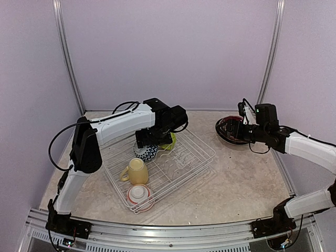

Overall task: Unload the mixed dishes from the dish rack
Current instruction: Grab the bowl from the dish rack.

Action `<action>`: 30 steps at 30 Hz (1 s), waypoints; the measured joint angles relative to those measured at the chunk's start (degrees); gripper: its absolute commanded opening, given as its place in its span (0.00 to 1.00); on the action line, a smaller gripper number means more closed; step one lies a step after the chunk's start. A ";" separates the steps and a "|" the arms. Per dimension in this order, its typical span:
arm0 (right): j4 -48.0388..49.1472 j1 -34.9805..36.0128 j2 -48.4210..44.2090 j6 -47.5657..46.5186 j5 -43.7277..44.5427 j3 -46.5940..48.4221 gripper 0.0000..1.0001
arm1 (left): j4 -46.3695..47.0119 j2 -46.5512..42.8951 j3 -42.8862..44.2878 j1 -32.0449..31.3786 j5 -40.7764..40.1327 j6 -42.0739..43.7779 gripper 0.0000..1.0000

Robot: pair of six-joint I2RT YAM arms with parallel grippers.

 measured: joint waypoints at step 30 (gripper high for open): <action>1.25 0.00 -0.76 1.53 -1.09 -0.72 1.00 | 2.67 -7.28 -12.81 0.24 -1.40 7.93 0.62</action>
